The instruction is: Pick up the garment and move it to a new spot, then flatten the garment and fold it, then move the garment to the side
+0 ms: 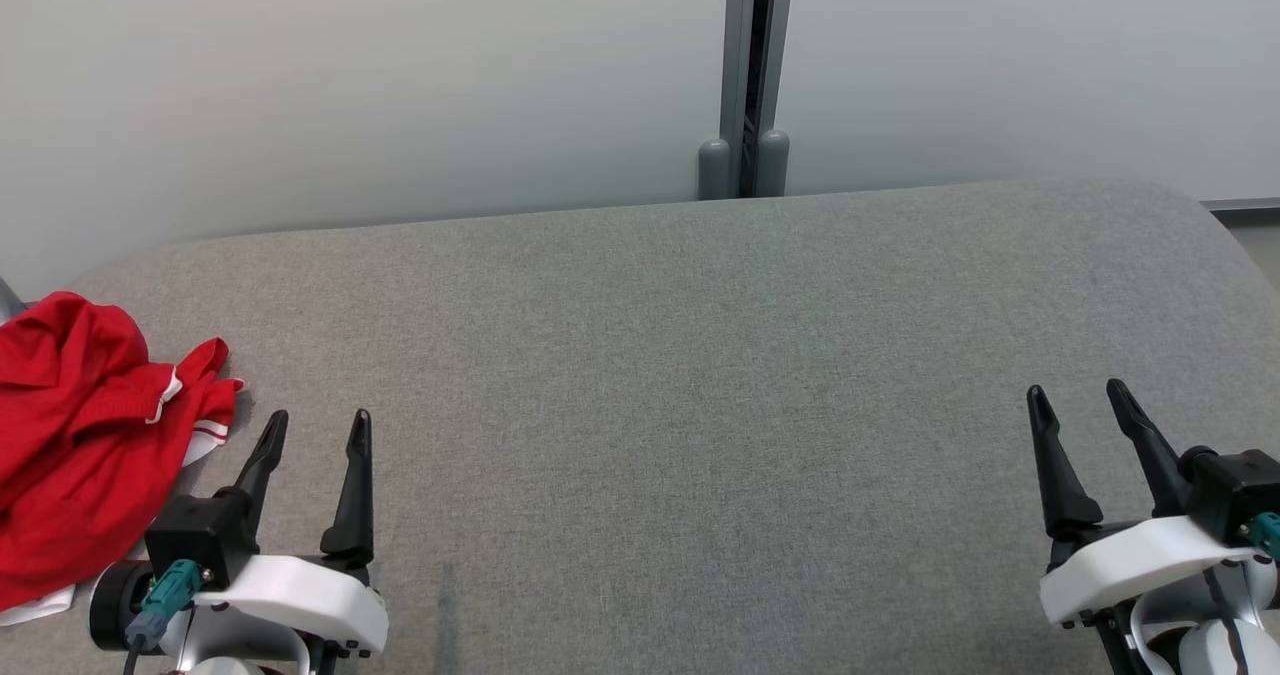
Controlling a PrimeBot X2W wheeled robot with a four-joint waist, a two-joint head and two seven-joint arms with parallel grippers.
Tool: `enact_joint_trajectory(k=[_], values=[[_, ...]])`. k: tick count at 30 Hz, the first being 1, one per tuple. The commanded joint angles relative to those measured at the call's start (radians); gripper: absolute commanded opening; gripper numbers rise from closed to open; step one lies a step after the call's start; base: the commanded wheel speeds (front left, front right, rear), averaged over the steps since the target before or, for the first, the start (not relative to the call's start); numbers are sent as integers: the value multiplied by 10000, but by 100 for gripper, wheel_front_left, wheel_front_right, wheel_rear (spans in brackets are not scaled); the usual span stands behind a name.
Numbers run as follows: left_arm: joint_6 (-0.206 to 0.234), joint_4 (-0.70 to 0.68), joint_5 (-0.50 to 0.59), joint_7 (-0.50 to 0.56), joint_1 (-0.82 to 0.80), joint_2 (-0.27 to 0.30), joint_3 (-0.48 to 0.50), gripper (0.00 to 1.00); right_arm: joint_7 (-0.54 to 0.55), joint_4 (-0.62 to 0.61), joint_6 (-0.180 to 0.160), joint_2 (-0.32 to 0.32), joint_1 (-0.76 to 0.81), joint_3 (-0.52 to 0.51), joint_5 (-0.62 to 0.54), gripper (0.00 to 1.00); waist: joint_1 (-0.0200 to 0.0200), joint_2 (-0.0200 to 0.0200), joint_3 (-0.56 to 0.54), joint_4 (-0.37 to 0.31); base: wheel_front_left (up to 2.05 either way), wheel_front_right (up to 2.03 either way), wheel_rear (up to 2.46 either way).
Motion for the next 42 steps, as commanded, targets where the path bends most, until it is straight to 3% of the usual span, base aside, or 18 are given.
enact_joint_trajectory(k=[1,29,42], values=[[55,-54,232,-52,-88,74,12,100,-74,-103,13,-32,-2,16,-203,100,0,0,6,-3,0,0,0],[112,62,1196,225,-20,141,-107,100,-252,-262,8,161,301,-68,-901,100,0,0,86,40,0,0,0],[26,117,746,288,-8,120,-102,100,-238,-238,8,266,372,-245,-542,100,0,0,89,35,0,0,0]])
